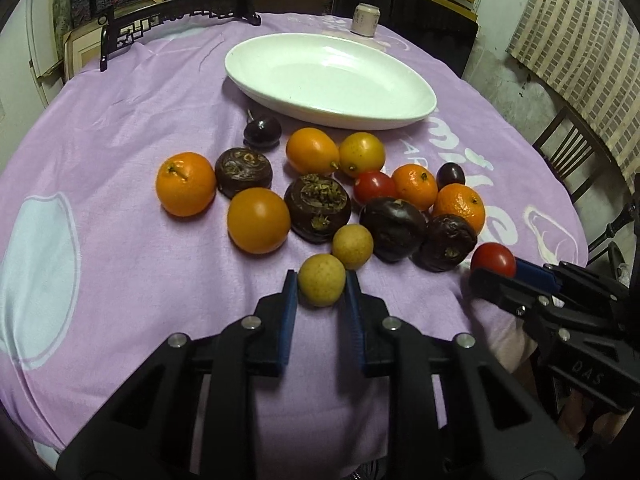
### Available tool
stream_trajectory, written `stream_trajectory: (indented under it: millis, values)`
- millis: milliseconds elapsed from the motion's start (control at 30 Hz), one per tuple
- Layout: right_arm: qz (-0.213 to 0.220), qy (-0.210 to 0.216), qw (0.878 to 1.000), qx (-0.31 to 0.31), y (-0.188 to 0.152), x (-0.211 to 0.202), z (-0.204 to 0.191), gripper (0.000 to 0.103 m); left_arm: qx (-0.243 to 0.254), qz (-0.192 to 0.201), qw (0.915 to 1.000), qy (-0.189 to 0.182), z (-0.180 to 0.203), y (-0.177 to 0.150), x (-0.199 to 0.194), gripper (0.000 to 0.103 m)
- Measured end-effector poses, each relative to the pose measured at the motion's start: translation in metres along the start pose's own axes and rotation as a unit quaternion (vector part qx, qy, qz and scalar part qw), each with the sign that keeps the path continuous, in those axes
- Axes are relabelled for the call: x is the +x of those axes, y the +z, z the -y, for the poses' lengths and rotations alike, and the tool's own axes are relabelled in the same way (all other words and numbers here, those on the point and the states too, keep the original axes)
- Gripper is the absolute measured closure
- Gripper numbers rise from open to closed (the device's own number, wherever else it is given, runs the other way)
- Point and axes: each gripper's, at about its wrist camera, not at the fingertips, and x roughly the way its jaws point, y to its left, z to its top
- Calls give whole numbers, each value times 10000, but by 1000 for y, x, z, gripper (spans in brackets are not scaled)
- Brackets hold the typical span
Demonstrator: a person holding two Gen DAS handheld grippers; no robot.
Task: Organize fruits
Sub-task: 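Grasp a red tomato with the right tool while the left tool grasps a small yellow fruit, then carry both fruits over the white plate and open both tools to drop them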
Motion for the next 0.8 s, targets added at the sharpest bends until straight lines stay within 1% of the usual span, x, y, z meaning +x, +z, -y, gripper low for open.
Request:
stream_trajectory:
  millis: [133,233,333,367,400,467,500,567,600,633,700,767,800]
  values:
    - [8,78,10000,43,6,-2,3,73,11,171,9999,15,-3,5,-16,79]
    - [6,93,10000,5,19,-3,6,73,138,298,9995,16,-3,18,-25,79]
    - [60,157,9998,-138,47,-2,9,73,202,367,9991,-10,-6,48,-30,79]
    - [76,212,9996,-162,59,-1,11,73,204,394,9990,-17,-8,63,-30,79]
    - [125,164,9995,-229,78,2,13,73,207,435,9988,52,-12,87,-27,79]
    - [252,-48,9988,-420,109,8,15,73,189,443,9987,178,-16,123,-16,79]
    - [296,-125,9981,-526,132,17,16,73,129,385,9990,193,-21,149,-3,79]
    - [250,-180,9975,-637,165,35,20,73,27,253,9994,223,-28,183,21,79]
    - [180,-212,9974,-666,186,51,23,73,-60,154,9996,246,-32,202,38,79]
    - [93,-252,9974,-674,199,65,27,73,-166,28,9996,230,-37,220,56,79]
    - [-150,-280,9977,-606,224,98,36,73,-298,-152,9992,212,-41,241,83,79]
    - [-397,-356,9966,-624,239,128,43,73,-340,-306,9986,261,-43,258,109,79]
    - [-488,-395,9960,-636,240,138,45,73,-401,-407,9981,241,-45,265,122,79]
